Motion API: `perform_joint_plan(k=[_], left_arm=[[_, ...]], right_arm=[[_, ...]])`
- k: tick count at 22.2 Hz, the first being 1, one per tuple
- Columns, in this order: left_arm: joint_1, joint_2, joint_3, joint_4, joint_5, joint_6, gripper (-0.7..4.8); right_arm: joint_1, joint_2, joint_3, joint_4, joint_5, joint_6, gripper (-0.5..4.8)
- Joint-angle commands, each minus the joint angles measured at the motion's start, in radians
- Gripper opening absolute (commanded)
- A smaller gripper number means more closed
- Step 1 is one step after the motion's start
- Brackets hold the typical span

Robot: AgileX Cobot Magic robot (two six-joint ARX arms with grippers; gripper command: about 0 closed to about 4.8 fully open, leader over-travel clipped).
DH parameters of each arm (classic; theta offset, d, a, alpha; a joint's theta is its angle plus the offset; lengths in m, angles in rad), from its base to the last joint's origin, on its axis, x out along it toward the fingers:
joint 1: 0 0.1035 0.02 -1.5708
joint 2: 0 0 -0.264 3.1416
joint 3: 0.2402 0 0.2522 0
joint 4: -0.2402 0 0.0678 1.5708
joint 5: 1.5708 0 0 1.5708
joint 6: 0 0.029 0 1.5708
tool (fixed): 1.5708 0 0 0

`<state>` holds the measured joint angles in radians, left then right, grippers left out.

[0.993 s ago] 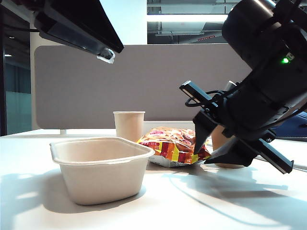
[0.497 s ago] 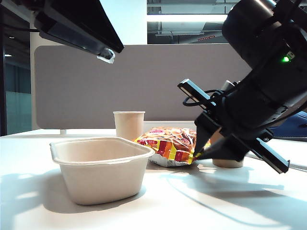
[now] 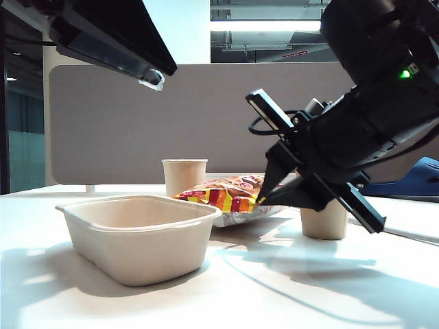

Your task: Pick up a bag of chips and put them in the box.

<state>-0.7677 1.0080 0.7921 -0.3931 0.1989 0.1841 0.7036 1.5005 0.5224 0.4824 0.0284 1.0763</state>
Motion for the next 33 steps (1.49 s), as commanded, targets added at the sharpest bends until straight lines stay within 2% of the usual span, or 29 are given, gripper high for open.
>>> perform_joint_plan(k=[1,8,13,15,21,27,31,33], left_arm=[[0.000,-0.002,0.004,0.006,-0.002,0.003,1.84],[0.000,-0.002,0.004,0.006,-0.004,0.003,1.84],[0.000,-0.002,0.004,0.006,-0.102,0.003,1.84],[0.000,-0.006,0.004,0.006,-0.113,0.003,1.84],[0.000,-0.020,0.004,0.006,-0.119,0.003,1.84],[0.004,-0.055,0.004,0.005,-0.233,0.003,1.84],[0.015,-0.075,0.004,-0.005,-0.241,-0.001,1.85],[0.016,-0.080,0.004,-0.027,-0.248,0.011,2.03]], right_arm=[[0.001,-0.003,0.002,0.084,-0.032,-0.003,-0.01],[0.000,-0.003,0.003,0.214,-0.078,-0.002,-0.01],[0.000,-0.004,0.003,0.271,-0.132,-0.003,-0.01],[0.000,-0.005,0.003,0.289,-0.153,-0.004,-0.01],[0.000,-0.028,0.002,0.300,-0.189,-0.039,-0.01],[0.000,-0.076,0.002,0.299,-0.218,-0.058,-0.01],[0.000,-0.109,0.002,0.298,-0.241,-0.057,-0.01],[0.000,-0.122,0.002,0.296,-0.252,-0.057,-0.01]])
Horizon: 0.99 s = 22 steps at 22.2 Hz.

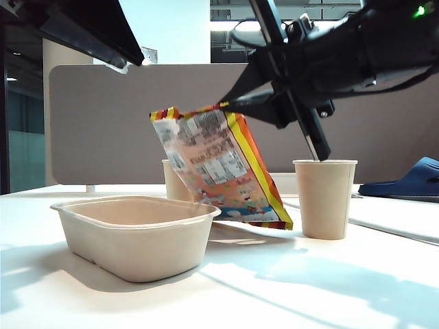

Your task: Pick up a bag of chips and put them in the box.

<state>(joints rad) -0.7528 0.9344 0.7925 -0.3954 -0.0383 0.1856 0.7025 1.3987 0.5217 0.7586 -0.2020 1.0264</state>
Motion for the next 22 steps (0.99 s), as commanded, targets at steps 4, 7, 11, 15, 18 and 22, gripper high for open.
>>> perform_joint_plan(k=[4,7,11,15,18,22], left_arm=[[0.002,-0.007,0.003,-0.094,-0.015,0.095,3.06],[0.002,-0.016,0.004,-0.105,-0.054,0.092,3.06],[0.002,-0.046,0.004,-0.108,-0.082,0.068,3.05],[0.002,-0.070,0.004,-0.118,-0.072,0.063,3.05],[0.002,-0.082,0.004,-0.125,-0.050,0.071,3.05],[0.029,-0.113,0.004,-0.126,-0.043,0.101,3.05]], right_arm=[[0.002,-0.047,0.003,0.012,-0.064,-0.006,-0.01],[0.002,-0.069,0.003,0.009,-0.089,-0.006,-0.01],[0.001,-0.103,0.003,0.010,-0.095,-0.006,-0.01],[-0.017,-0.120,0.009,0.055,-0.150,-0.006,-0.01],[-0.029,-0.135,0.010,0.090,-0.187,0.002,-0.01],[-0.030,-0.180,0.010,0.090,-0.249,0.002,-0.01]])
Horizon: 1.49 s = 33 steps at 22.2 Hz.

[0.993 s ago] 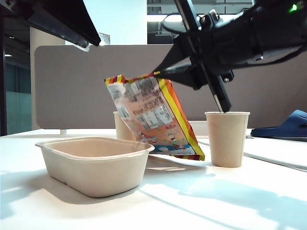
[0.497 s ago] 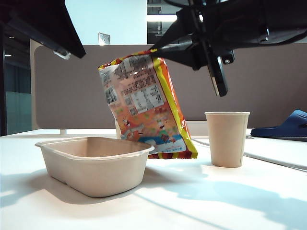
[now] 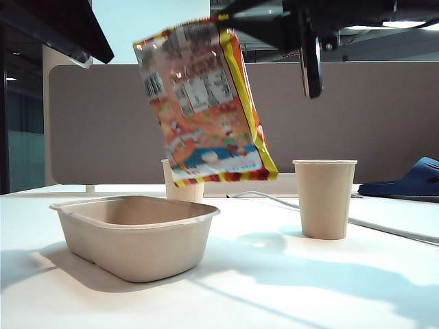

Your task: Pick up a bag of chips and put them in the box.

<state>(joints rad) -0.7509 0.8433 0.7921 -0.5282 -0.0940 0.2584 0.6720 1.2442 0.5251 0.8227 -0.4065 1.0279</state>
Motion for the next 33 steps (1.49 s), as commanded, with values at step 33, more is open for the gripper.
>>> perform_joint_plan(k=[33], left_arm=[[0.484,-0.131,0.004,-0.089,0.954,0.211,3.82]], right_arm=[[-0.009,-0.089,0.005,0.068,-0.493,0.120,-0.01]])
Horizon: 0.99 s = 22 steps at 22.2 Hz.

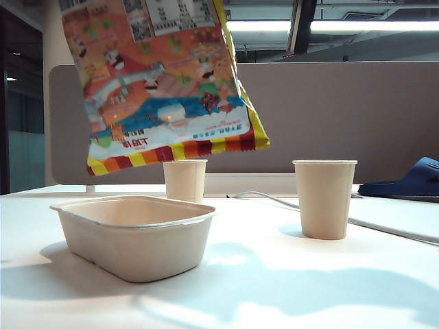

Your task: Pick up a bag of chips and put them in the box.

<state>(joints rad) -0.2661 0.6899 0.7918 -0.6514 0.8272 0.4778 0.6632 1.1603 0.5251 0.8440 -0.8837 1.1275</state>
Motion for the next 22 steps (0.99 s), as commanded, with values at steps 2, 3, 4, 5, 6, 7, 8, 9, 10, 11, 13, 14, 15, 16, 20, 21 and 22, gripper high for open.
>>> perform_joint_plan(k=[2,3,4,5,6,7,8,9,10,11,13,14,15,16,20,21,22], left_arm=[[0.000,0.049,0.005,0.058,0.063,-0.024,3.82],[0.000,0.059,0.005,0.071,0.081,-0.026,3.82],[0.000,0.062,0.005,0.082,0.096,-0.032,3.82],[-0.001,0.066,0.005,0.094,0.106,-0.045,3.81],[-0.001,0.069,0.005,0.101,0.124,-0.048,3.81],[-0.001,0.072,0.005,0.108,0.138,-0.057,3.81],[-0.001,0.072,0.005,0.114,0.148,-0.068,3.81],[-0.001,0.072,0.005,0.114,0.167,-0.067,3.79],[-0.001,0.072,0.005,0.114,0.188,-0.068,3.71],[-0.001,0.072,0.004,0.114,0.208,-0.075,3.71],[-0.001,0.073,0.004,0.114,0.217,-0.091,3.71],[-0.001,0.074,0.004,0.113,0.231,-0.093,3.69],[-0.001,0.075,0.004,0.111,0.249,-0.093,3.64],[-0.001,0.078,0.005,0.111,0.253,-0.093,3.61],[-0.001,0.090,0.004,0.111,0.257,-0.093,2.95],[-0.001,0.092,0.004,0.110,0.263,-0.093,2.86],[-0.001,0.097,0.004,0.110,0.272,-0.093,2.74]], right_arm=[[0.000,-0.005,0.005,0.056,-0.018,0.032,-0.01],[0.000,-0.004,0.005,0.054,-0.018,0.033,-0.01],[0.000,-0.004,0.005,0.053,-0.021,0.033,-0.01],[0.000,-0.004,0.005,0.051,-0.026,0.034,-0.01],[0.000,-0.004,0.005,0.051,-0.031,0.039,-0.01],[0.000,-0.004,0.005,0.051,-0.032,0.041,-0.01],[0.000,-0.004,0.005,0.051,-0.032,0.041,-0.01],[0.000,-0.003,0.005,0.051,-0.030,0.041,-0.01],[0.000,-0.002,0.005,0.050,-0.026,0.041,-0.01],[0.000,-0.001,0.005,0.050,-0.021,0.041,-0.01],[0.000,0.001,0.005,0.050,-0.007,0.041,-0.01],[0.000,0.001,0.005,0.050,-0.005,0.041,-0.01],[0.000,0.001,0.005,0.050,-0.005,0.041,-0.01],[0.000,0.001,0.005,0.050,-0.005,0.041,-0.01],[0.000,0.001,0.005,0.050,-0.003,0.041,-0.01],[0.000,0.001,0.005,0.050,0.000,0.041,-0.01],[0.000,0.001,0.005,0.050,0.004,0.042,-0.01]])
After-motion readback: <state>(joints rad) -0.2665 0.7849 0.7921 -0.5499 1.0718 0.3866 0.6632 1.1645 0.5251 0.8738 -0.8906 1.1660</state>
